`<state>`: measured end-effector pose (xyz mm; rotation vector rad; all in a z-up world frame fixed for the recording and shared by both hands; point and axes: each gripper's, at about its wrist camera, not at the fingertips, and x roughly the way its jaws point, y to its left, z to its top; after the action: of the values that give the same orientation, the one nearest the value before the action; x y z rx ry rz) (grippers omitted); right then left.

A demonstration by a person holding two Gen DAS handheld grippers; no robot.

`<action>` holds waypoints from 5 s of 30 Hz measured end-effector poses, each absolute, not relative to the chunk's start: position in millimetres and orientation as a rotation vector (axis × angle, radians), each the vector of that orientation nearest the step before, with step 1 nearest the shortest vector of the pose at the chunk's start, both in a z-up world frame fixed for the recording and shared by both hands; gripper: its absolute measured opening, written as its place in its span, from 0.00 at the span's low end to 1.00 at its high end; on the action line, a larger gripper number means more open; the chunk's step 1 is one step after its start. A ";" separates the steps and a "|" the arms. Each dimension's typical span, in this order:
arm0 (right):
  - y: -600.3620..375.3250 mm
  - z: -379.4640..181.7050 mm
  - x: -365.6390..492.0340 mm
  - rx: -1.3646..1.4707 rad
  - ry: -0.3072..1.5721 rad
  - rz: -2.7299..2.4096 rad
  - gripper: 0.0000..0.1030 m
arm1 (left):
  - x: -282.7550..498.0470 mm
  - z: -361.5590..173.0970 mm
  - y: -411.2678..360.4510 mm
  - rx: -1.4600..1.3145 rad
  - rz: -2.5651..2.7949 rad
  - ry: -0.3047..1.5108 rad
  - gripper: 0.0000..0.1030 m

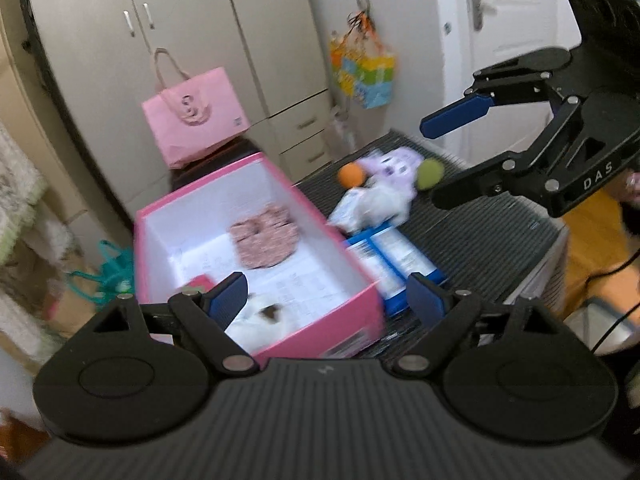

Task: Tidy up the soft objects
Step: 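Open the left tool and lift it away from the box, then grasp the white mesh bath puff with the left tool while the right tool grasps the green sponge, then lift the bath puff and green sponge and carry both toward the pink box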

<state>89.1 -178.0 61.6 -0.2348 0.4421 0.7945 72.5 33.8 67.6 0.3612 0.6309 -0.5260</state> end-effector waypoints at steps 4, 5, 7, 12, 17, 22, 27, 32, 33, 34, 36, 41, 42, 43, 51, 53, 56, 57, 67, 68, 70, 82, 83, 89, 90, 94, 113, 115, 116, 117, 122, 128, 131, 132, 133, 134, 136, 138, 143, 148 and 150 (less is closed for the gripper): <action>-197.2 65.8 78.2 -0.234 0.425 0.746 0.71 | 70.2 66.0 23.1 0.289 -0.596 0.589 0.84; -202.7 65.5 75.8 -0.233 0.426 0.732 0.71 | 68.7 65.8 19.5 0.278 -0.612 0.573 0.84; -211.7 63.7 71.4 -0.232 0.430 0.708 0.71 | 66.9 65.0 12.7 0.267 -0.632 0.549 0.84; -235.4 56.4 60.6 -0.224 0.428 0.652 0.71 | 68.9 56.9 -11.0 0.251 -0.676 0.522 0.84; -256.5 48.5 61.4 -0.194 0.437 0.617 0.71 | 78.2 44.2 -35.8 0.225 -0.699 0.538 0.84; -275.7 37.8 73.9 -0.166 0.463 0.574 0.72 | 90.0 30.6 -58.0 0.223 -0.682 0.524 0.84; -293.7 23.2 93.6 -0.125 0.507 0.534 0.72 | 102.1 14.9 -78.3 0.254 -0.629 0.506 0.84; -306.7 4.3 114.4 -0.087 0.549 0.504 0.72 | 122.7 -5.1 -97.9 0.264 -0.566 0.516 0.84; -309.0 0.3 119.0 -0.081 0.554 0.502 0.72 | 126.4 -9.6 -102.0 0.270 -0.550 0.511 0.84; -311.4 -4.0 124.1 -0.074 0.561 0.501 0.72 | 129.7 -14.0 -105.8 0.275 -0.533 0.504 0.84; -315.3 -11.7 134.5 -0.058 0.569 0.502 0.72 | 133.7 -19.8 -110.8 0.280 -0.502 0.480 0.84; -322.5 -33.8 161.0 -0.014 0.574 0.488 0.72 | 137.8 -31.7 -120.3 0.265 -0.443 0.412 0.84; -322.5 -37.4 164.9 -0.013 0.572 0.483 0.72 | 139.9 -33.7 -122.0 0.253 -0.435 0.412 0.84; -322.1 -41.9 169.3 -0.013 0.568 0.477 0.72 | 142.2 -35.8 -123.8 0.244 -0.428 0.411 0.84; -321.5 -68.1 195.5 -0.054 0.541 0.419 0.71 | 168.9 -59.8 -145.8 0.256 -0.351 0.443 0.80; -326.4 -73.2 203.0 -0.019 0.554 0.429 0.71 | 173.2 -64.6 -148.5 0.263 -0.336 0.446 0.79; -334.6 -78.6 213.6 0.075 0.582 0.466 0.71 | 178.1 -71.2 -154.7 0.296 -0.316 0.446 0.79; -335.7 -79.5 216.1 0.097 0.586 0.477 0.71 | 179.5 -73.3 -156.4 0.307 -0.315 0.450 0.79; -319.5 -93.2 231.5 0.127 0.654 0.518 0.71 | 192.5 -89.2 -160.5 0.357 -0.306 0.506 0.79; -318.5 -94.8 231.4 0.117 0.656 0.509 0.70 | 194.1 -89.8 -159.5 0.345 -0.306 0.513 0.79; -315.0 -97.2 230.5 0.082 0.655 0.484 0.60 | 194.2 -90.4 -157.5 0.338 -0.295 0.512 0.69; -312.6 -97.4 215.3 0.018 0.613 0.426 0.48 | 186.2 -87.1 -147.4 0.306 -0.312 0.503 0.36; -312.9 -97.1 213.7 0.017 0.609 0.424 0.48 | 185.1 -86.7 -145.8 0.297 -0.315 0.499 0.36; -309.2 -93.6 199.6 0.018 0.585 0.416 0.48 | 177.0 -80.6 -138.3 0.251 -0.344 0.473 0.34; -308.0 -92.2 197.7 0.015 0.581 0.413 0.48 | 175.6 -79.1 -137.7 0.247 -0.349 0.469 0.34; -307.2 -87.7 190.4 0.015 0.570 0.406 0.48 | 169.4 -72.7 -131.0 0.212 -0.375 0.470 0.34; -302.8 -80.5 157.8 0.019 0.601 0.391 0.48 | 141.3 -47.7 -92.2 0.041 -0.516 0.552 0.34; -303.4 -83.2 156.1 0.039 0.609 0.389 0.48 | 137.3 -44.6 -88.1 0.033 -0.528 0.555 0.34; -303.6 -83.7 155.0 0.050 0.613 0.391 0.48 | 134.3 -42.4 -85.0 0.032 -0.532 0.553 0.34; -303.3 -83.5 153.5 0.058 0.615 0.395 0.48 | 132.1 -40.4 -82.5 0.031 -0.535 0.551 0.34; -296.6 -73.9 139.4 0.056 0.608 0.420 0.48 | 120.1 -30.9 -69.2 0.034 -0.546 0.542 0.34; -283.6 -60.2 123.9 -0.006 0.647 0.450 0.48 | 105.9 -28.8 -57.6 0.039 -0.559 0.560 0.34; -279.4 -54.4 117.2 -0.014 0.671 0.483 0.48 | 97.8 -23.5 -49.3 0.030 -0.586 0.578 0.34; -277.9 -52.5 114.5 -0.017 0.678 0.494 0.48 | 96.0 -21.1 -46.5 0.023 -0.598 0.587 0.34; -276.0 -50.5 112.1 -0.021 0.684 0.506 0.48 | 94.2 -18.7 -43.1 0.017 -0.609 0.597 0.34; -274.1 -48.1 109.0 -0.025 0.690 0.519 0.48 | 91.3 -15.7 -38.5 0.011 -0.621 0.607 0.34; -270.7 -43.1 103.1 -0.032 0.701 0.545 0.48 | 86.1 -11.1 -32.1 0.011 -0.637 0.620 0.34; -266.6 -38.2 97.1 -0.037 0.710 0.567 0.48 | 80.3 -6.4 -24.7 0.012 -0.658 0.640 0.34; -252.7 -26.2 84.5 -0.068 0.736 0.634 0.48 | 65.5 1.1 -9.0 0.041 -0.646 0.651 0.34; -237.5 -22.9 78.9 -0.080 0.745 0.672 0.48 | 52.7 5.0 9.9 0.013 -0.646 0.663 0.34; -230.7 -21.6 78.4 -0.079 0.754 0.695 0.48 | 48.1 8.1 15.7 0.013 -0.656 0.675 0.34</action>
<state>78.4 -230.7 -21.6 -0.0791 0.7538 0.6952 48.1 15.7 8.1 0.0129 0.6745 -0.6560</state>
